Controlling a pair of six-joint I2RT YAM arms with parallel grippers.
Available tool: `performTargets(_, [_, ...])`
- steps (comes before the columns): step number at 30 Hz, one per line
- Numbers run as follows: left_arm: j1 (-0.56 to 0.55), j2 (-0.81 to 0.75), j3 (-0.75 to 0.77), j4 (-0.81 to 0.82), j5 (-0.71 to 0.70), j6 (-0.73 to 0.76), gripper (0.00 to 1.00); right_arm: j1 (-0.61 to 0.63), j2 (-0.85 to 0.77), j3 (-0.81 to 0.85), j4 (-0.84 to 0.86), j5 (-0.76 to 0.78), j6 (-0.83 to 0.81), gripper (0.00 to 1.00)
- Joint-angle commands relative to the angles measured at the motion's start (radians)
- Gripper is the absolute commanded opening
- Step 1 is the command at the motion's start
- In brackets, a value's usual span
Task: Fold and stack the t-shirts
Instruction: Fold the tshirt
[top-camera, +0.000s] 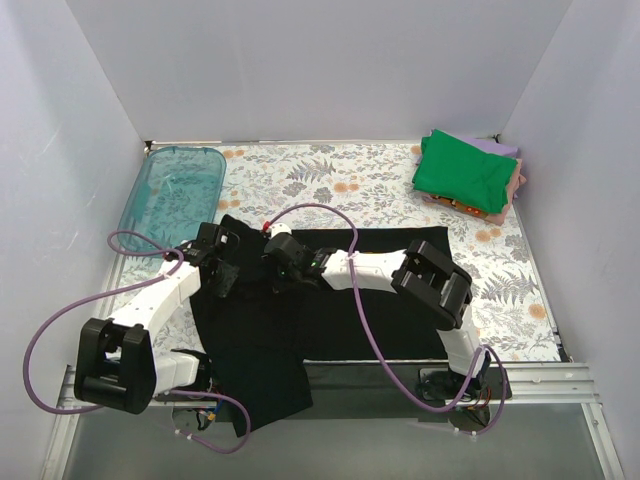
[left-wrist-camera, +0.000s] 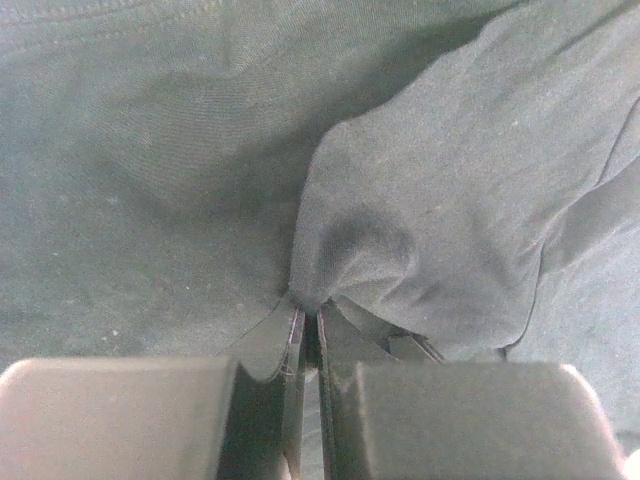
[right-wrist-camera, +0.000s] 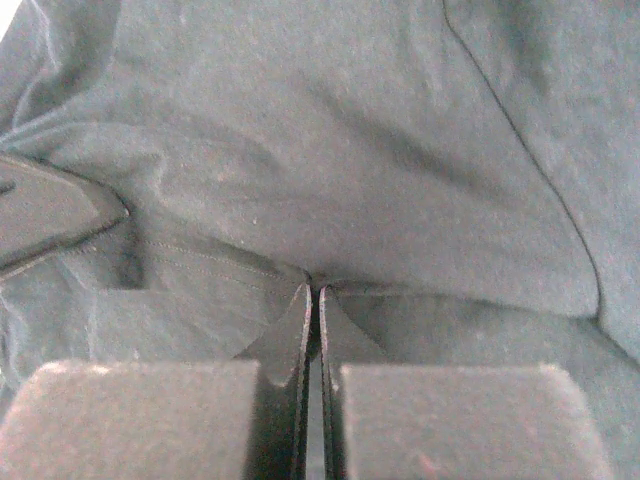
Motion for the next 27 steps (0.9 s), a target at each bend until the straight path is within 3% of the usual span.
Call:
performTargets(1, [0.006,-0.042,-0.001,-0.013,0.023,0.006,0.00,0.012,-0.097,0.009,-0.050,0.023,0.003,0.01])
performTargets(8, [0.007,-0.157,-0.076,-0.044,0.104,0.016,0.00,0.013,-0.178,-0.054,-0.204,-0.008,0.020,0.01])
performTargets(19, [0.001,-0.320,-0.194,-0.088,0.219,0.003,0.00,0.012,-0.212,-0.103,-0.286,0.015,0.017,0.01])
performTargets(27, [-0.016,-0.365,-0.252,-0.096,0.224,-0.001,0.00,0.004,-0.236,-0.146,-0.301,0.032,0.020,0.01])
